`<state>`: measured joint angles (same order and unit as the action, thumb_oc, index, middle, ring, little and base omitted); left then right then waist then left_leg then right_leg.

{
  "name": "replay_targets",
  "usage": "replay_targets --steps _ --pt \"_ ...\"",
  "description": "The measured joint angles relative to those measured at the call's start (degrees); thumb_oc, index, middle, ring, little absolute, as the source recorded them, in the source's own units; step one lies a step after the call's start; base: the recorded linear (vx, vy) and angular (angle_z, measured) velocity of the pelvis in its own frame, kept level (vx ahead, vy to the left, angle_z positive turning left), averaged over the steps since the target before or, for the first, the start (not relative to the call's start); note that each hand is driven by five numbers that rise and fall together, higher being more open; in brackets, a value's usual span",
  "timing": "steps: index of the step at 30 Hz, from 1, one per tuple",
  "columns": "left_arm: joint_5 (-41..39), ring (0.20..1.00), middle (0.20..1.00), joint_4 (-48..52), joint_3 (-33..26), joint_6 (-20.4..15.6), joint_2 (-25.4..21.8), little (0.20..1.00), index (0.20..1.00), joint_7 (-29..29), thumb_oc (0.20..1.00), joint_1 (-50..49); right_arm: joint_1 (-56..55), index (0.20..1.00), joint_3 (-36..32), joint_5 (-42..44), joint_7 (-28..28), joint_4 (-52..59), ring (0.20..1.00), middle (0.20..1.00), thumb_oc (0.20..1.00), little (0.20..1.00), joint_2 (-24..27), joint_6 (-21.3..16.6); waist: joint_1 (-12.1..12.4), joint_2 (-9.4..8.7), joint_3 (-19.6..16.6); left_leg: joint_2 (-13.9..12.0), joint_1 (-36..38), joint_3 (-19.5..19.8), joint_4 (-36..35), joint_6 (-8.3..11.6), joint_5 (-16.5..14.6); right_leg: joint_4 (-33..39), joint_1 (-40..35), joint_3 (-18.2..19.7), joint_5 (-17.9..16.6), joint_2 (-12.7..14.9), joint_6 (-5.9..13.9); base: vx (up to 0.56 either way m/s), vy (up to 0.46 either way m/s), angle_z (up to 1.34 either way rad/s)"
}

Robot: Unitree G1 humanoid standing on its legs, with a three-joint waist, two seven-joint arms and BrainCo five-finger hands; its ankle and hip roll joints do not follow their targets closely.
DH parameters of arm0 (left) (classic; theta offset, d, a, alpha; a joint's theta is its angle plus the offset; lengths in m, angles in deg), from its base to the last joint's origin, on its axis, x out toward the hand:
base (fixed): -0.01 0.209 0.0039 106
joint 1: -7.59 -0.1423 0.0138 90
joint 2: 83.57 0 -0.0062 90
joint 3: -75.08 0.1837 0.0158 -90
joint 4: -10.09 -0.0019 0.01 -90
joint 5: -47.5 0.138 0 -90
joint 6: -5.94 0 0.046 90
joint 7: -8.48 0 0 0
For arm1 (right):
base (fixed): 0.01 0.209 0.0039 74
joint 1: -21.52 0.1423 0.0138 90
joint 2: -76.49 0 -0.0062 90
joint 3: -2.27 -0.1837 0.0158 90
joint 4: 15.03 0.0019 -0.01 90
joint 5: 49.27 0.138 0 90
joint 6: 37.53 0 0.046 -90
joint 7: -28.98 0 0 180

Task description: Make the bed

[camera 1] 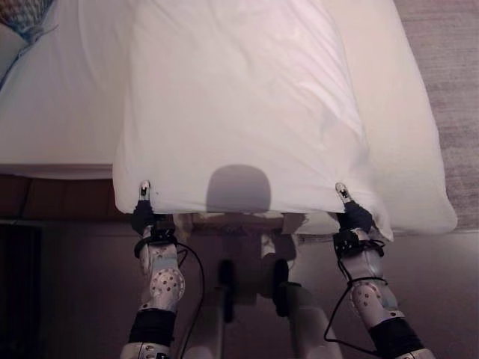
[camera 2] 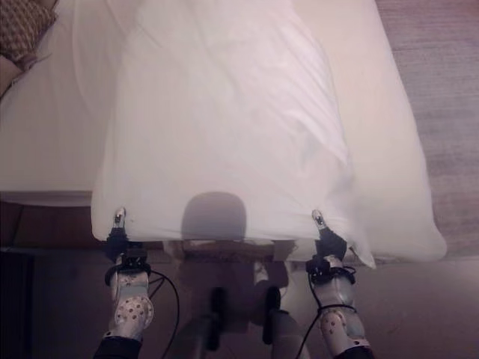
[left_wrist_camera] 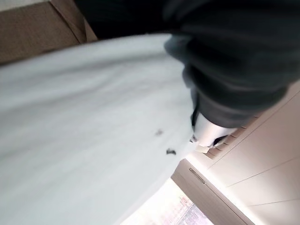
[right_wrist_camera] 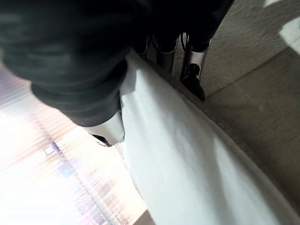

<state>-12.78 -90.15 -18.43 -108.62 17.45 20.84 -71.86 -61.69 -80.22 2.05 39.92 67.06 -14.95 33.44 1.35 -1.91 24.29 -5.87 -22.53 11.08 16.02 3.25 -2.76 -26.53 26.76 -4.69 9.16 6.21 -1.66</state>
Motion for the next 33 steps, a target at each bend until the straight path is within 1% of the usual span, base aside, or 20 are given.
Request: replay_targets --steps 2,4,5,6,7,8,9,10,12,13,14,15,16,17,18,19,20,21,22,33 --pt "0.18 0.200 0.200 -1.01 0.24 -0.14 0.69 0.200 0.200 0.08 0.200 0.01 0.38 0.200 -0.31 0.09 0.36 -1.73 0.200 0.200 0.200 0.200 -0.20 -0.41 -0.29 0.81 -0.09 -4.08 -0.20 1.57 -3.39 1.57 0.42 -1.72 0.94 -0.30 0.35 0.11 0.98 0.01 0.607 -0.04" --pt "0.72 0.200 0.200 -1.38 0.70 -0.09 1.41 0.200 0.200 0.09 0.200 0.01 -0.02 0.200 -0.38 0.11 1.80 -1.62 0.200 0.200 0.200 0.200 -0.32 -0.73 -0.16 0.86 -0.13 -4.78 -0.40 -1.60 -5.70 1.40 0.51 -2.05 1.39 -0.31 0.28 1.25 3.00 -0.06 0.502 0.08" --pt "0.85 0.200 0.200 -1.94 0.85 -0.09 1.45 0.200 0.200 0.07 0.200 -0.09 0.15 0.200 -0.41 0.16 2.12 -1.38 0.200 0.200 0.200 0.200 -0.28 -0.80 0.03 0.99 -0.19 -3.76 0.09 -1.57 -5.50 0.96 0.83 -2.08 1.66 0.13 0.22 1.74 4.14 -0.06 0.593 0.00" --pt "0.90 0.200 0.200 -2.44 1.34 -0.07 1.48 0.200 0.200 0.10 0.200 -0.16 0.04 0.200 -0.72 0.15 2.12 -1.20 0.200 0.200 0.200 0.200 -0.07 -0.96 -0.02 1.28 -0.20 -2.00 -0.38 -1.29 -4.62 5.97 2.71 -2.16 1.89 0.37 -0.08 3.54 6.15 0.03 0.682 0.14" --pt "0.88 0.200 0.200 -2.53 2.79 0.10 1.49 0.200 0.200 0.36 0.200 0.37 -0.22 0.200 -1.60 0.06 2.49 -0.79 0.200 0.200 0.200 0.200 0.14 -1.19 0.14 1.29 -0.20 0.15 -2.38 -3.45 -2.08 7.06 2.94 -1.59 1.54 -0.15 -0.43 6.31 7.59 0.08 0.733 0.67" --pt "0.98 0.200 0.200 -2.52 5.07 0.15 1.59 0.200 0.200 0.18 0.200 1.26 -1.72 0.200 -3.24 0.10 3.31 -0.85 0.200 0.200 0.200 0.200 0.27 -1.44 -0.76 1.62 -0.15 3.24 -3.88 -4.95 0.71 4.64 2.92 -0.38 0.23 -0.66 -1.11 9.35 9.36 0.12 0.802 0.81" --pt "0.95 0.200 0.200 -2.55 6.46 0.13 1.45 0.200 0.200 -0.26 0.200 1.22 -1.61 0.200 -4.28 0.53 4.09 -0.30 0.200 0.200 0.200 0.200 -0.34 -1.58 -0.35 1.85 -0.15 5.51 -4.10 -5.26 2.54 2.10 0.79 1.98 -1.67 0.02 -1.78 12.05 10.65 0.11 0.703 0.53" --pt "0.97 0.200 0.200 -2.69 6.65 0.12 1.08 0.200 0.200 -0.62 0.200 1.02 -1.94 0.200 -4.29 0.74 4.18 -0.39 0.200 0.200 0.200 0.200 -0.77 -1.68 -0.63 1.63 -0.20 6.51 -3.65 -7.41 3.82 0.84 0.48 4.38 -2.12 -0.09 -4.19 12.90 10.41 0.11 0.826 -0.31" --pt "1.00 0.200 0.200 -2.44 6.57 0.12 -0.69 0.200 0.200 -1.24 0.200 -0.53 -1.15 0.200 -3.21 0.75 3.77 -0.74 0.200 0.200 0.200 0.200 -0.69 -1.66 2.07 2.01 -0.50 6.62 -2.77 -12.56 5.01 -2.10 -1.88 11.56 -5.80 -4.61 -9.03 14.99 6.36 0.06 0.534 -0.81" --pt "1.33 0.200 0.200 -2.61 5.86 0.23 -0.22 0.200 0.200 -1.80 0.200 -1.33 -3.32 0.200 -2.96 0.70 3.51 1.35 0.200 0.200 0.200 0.200 -0.63 -1.37 3.15 2.77 -0.79 8.02 -2.10 -12.55 5.56 -3.60 -2.67 11.09 -7.83 -5.14 -9.22 14.61 6.79 0.00 0.132 -0.49" --pt "1.30 0.200 0.200 -1.93 5.25 0.09 -0.45 0.200 0.200 -1.88 0.200 -2.17 -3.92 0.200 -2.01 0.66 2.81 1.43 0.200 0.200 0.200 0.200 -1.08 -1.47 2.19 2.61 -1.93 9.04 -1.57 -10.28 3.74 -3.81 -2.40 10.25 -7.57 -1.67 -5.68 11.76 8.16 0.01 0.258 -0.29" --pt "1.30 0.200 0.200 -1.64 4.91 0.11 -0.81 0.200 0.200 -1.93 0.200 -2.36 -3.84 0.200 -1.79 0.65 2.69 1.39 0.200 0.200 0.200 0.200 -1.37 -1.46 2.27 2.42 -2.04 9.05 -1.21 -10.40 2.63 -3.88 -1.69 10.36 -7.37 -0.26 -5.04 9.95 7.94 -0.03 0.350 -0.12" --pt "1.30 0.200 0.200 -1.22 4.75 0.12 -1.26 0.200 0.200 -1.96 0.200 -2.41 -4.41 0.200 -1.77 0.62 2.40 1.53 0.200 0.200 0.200 0.200 -1.46 -1.46 2.05 2.08 -2.22 9.65 -1.01 -10.73 1.23 -4.92 -0.56 10.69 -7.36 -1.36 -4.55 7.61 8.05 -0.03 0.367 -0.15" --pt "1.37 0.200 0.200 -0.53 4.24 0.15 -0.84 0.200 0.200 -1.91 0.200 -2.49 -3.87 0.200 -1.54 0.58 1.69 1.55 0.200 0.200 0.200 0.200 -1.41 -1.42 1.34 1.65 -1.98 10.75 -0.59 -10.83 -0.77 -6.23 0.88 6.48 -5.46 -0.93 -0.34 3.56 9.74 -0.02 0.235 -0.18" --pt "1.99 0.200 0.200 -0.33 2.83 0.33 -0.84 0.200 0.200 -1.67 0.200 -3.46 -3.82 0.200 -0.59 0.62 1.38 1.52 0.200 0.200 0.200 0.200 -1.55 -1.00 1.08 0.83 -1.97 10.35 1.93 -10.71 -5.42 -5.91 3.42 -1.55 -2.41 -1.41 3.28 -1.05 7.19 0.01 0.010 -0.23" --pt "2.18 0.200 0.200 -0.31 2.83 0.45 -0.70 0.200 0.200 -1.28 0.200 -3.90 -4.28 0.200 -0.17 0.63 1.08 1.36 0.200 0.200 0.200 0.200 -1.19 -0.96 0.92 0.76 -1.95 10.42 3.00 -10.63 -6.75 -6.07 3.87 -1.44 -2.45 -1.18 3.67 -4.04 6.49 0.00 -0.004 -0.34" --pt "2.78 0.200 0.200 -0.20 2.83 0.61 -0.65 0.200 0.200 -1.09 0.200 -4.77 -4.45 0.200 0.11 0.55 0.48 1.28 0.200 0.200 0.200 0.200 -0.24 -0.94 0.82 0.59 -2.06 10.94 4.27 -10.07 -7.80 -6.01 3.99 2.78 -3.14 -0.50 2.60 -8.70 4.88 -0.02 0.017 -0.23" --pt "3.10 0.200 0.200 0.09 2.83 0.61 -0.74 0.200 0.200 -1.07 0.200 -4.97 -4.54 0.200 0.15 0.52 0.21 1.37 0.200 0.200 0.200 0.200 0.08 -0.94 0.80 0.21 -2.20 11.67 4.34 -9.78 -7.93 -5.98 3.97 5.65 -4.00 0.17 0.53 -9.81 3.15 -0.01 0.019 -0.12" --pt "3.30 0.200 0.200 0.59 2.85 0.63 -0.57 0.200 0.200 -1.02 0.200 -5.47 -4.39 0.200 0.47 0.55 0.08 1.22 0.200 0.200 0.200 0.200 0.85 -0.89 -0.35 0.48 -2.13 12.37 4.76 -9.31 -9.01 -5.47 4.32 7.10 -5.03 0.97 -2.05 -9.88 -2.66 0.00 0.000 0.00" --pt "3.23 0.200 0.200 0.93 3.54 1.71 -0.49 0.200 0.200 -1.47 0.200 -5.58 -3.73 0.200 -0.19 -0.69 0.88 0.73 0.200 0.200 0.200 0.200 2.03 -0.88 -0.61 1.24 -1.75 12.66 4.76 -11.07 -5.43 -3.97 3.81 7.65 -7.10 -1.05 -1.88 -8.99 -3.39 0.00 0.000 0.06"
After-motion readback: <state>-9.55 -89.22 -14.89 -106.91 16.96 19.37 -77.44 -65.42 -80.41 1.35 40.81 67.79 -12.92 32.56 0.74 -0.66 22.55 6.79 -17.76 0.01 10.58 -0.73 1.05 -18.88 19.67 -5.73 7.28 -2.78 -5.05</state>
